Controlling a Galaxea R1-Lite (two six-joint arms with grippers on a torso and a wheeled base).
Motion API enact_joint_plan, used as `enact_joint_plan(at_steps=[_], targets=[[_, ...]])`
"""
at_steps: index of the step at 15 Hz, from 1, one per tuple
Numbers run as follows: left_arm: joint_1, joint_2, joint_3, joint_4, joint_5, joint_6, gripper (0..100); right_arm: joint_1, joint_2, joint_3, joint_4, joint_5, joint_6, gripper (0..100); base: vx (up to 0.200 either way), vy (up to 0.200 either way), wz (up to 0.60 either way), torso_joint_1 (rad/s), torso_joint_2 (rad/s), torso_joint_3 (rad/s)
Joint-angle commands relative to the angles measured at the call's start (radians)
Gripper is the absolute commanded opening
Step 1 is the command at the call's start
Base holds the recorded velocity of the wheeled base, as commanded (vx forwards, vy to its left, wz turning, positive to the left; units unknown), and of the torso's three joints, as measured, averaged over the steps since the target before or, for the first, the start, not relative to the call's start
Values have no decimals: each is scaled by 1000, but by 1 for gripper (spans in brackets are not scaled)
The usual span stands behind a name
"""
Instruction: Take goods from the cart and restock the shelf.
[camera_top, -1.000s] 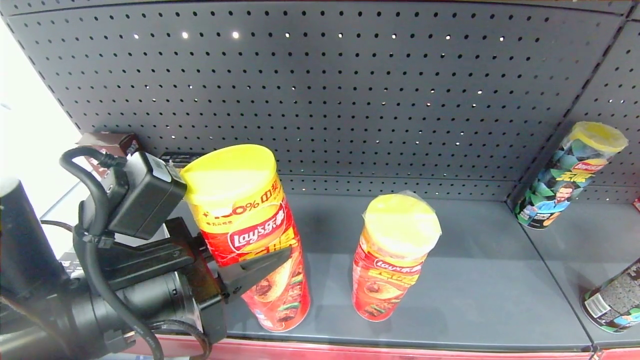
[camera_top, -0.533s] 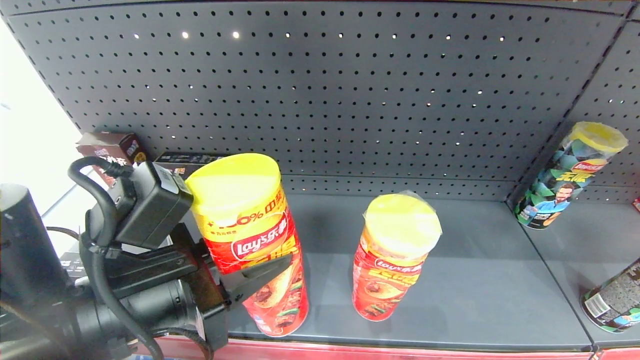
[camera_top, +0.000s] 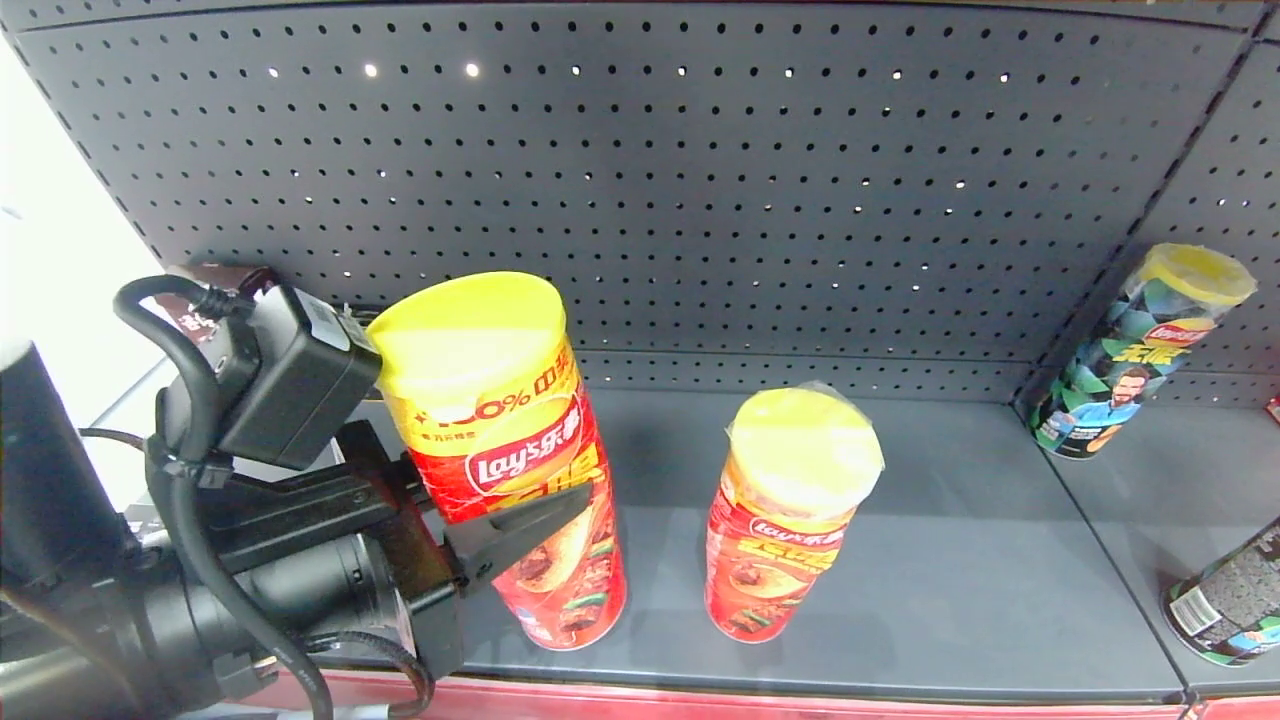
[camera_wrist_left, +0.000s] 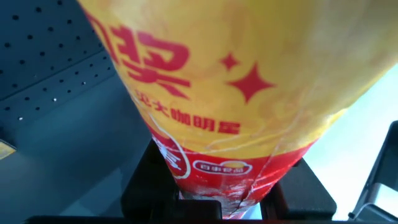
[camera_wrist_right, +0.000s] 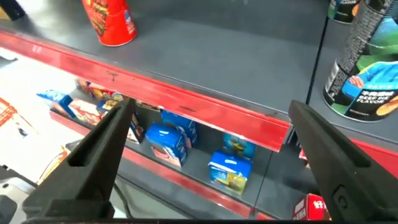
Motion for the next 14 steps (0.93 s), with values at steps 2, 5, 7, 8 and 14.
enact_joint_plan(at_steps=[2,5,7,8,14], targets=[[-16,-7,12,-3,-3,-2,0,0,2,1,0,0,1,100,0,0,0,0,0,0],[-8,-4,2,0,-46,-3,0,-139,2,1,5,-4,-2,100,0,0,0,0,0,0],[56,2,-3,0,-125,-2,0,-144,47,-1,6,-4,4,100,0,0,0,0,0,0],[83,5,-8,0,-146,-2,0,-152,71,-1,6,-4,4,100,0,0,0,0,0,0],[199,111,-124,0,-109,26,0,-422,2,1,-1,-5,4,100,0,0,0,0,0,0]])
